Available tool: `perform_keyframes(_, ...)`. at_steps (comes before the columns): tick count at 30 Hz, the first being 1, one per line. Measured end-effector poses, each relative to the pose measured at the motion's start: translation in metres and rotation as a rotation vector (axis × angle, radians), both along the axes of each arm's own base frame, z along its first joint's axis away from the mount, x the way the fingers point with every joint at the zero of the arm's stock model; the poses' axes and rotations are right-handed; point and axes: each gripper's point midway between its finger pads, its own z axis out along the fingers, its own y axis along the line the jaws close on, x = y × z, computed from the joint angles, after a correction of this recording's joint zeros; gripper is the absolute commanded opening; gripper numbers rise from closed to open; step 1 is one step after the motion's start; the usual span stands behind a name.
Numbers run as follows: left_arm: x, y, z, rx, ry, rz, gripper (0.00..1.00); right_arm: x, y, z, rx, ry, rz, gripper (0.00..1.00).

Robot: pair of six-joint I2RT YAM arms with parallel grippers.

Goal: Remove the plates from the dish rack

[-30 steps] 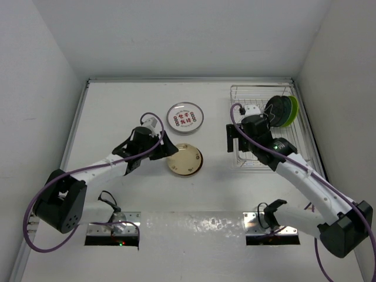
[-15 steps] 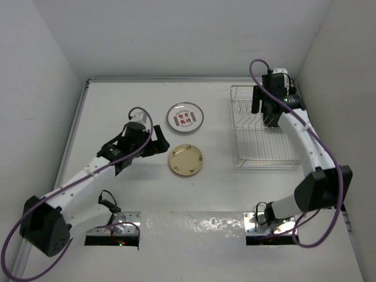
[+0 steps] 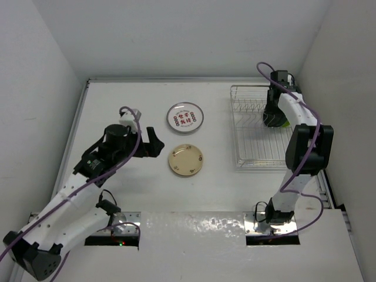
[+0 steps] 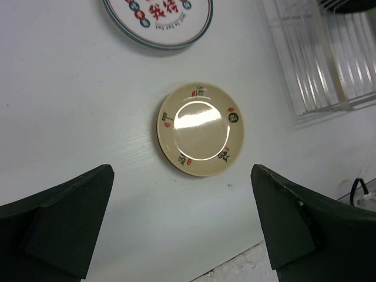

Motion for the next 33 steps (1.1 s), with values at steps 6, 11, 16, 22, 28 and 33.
perform_keyframes(6, -0.003, -0.008, -0.024, 0.036, 0.069, -0.064, 1.00, 0.012, 0.000, 0.006, -0.034, -0.029, 0.041, 0.52)
perform_keyframes(11, -0.004, -0.010, -0.022, 0.033, 0.062, -0.080, 1.00, 0.020, -0.004, -0.002, -0.070, -0.009, 0.068, 0.45)
perform_keyframes(16, -0.005, -0.012, -0.022, 0.028, 0.064, -0.092, 1.00, 0.030, -0.013, -0.010, -0.127, 0.032, 0.072, 0.32)
perform_keyframes(22, -0.004, -0.012, -0.025, 0.035, 0.076, -0.096, 1.00, 0.034, -0.020, -0.006, -0.156, 0.019, 0.064, 0.13)
perform_keyframes(28, -0.004, -0.012, -0.027, 0.038, 0.079, -0.094, 1.00, 0.038, -0.017, 0.006, -0.163, -0.016, 0.075, 0.06)
perform_keyframes(33, -0.004, -0.012, -0.027, 0.040, 0.078, -0.090, 1.00, 0.036, -0.020, 0.015, -0.177, -0.033, 0.055, 0.06)
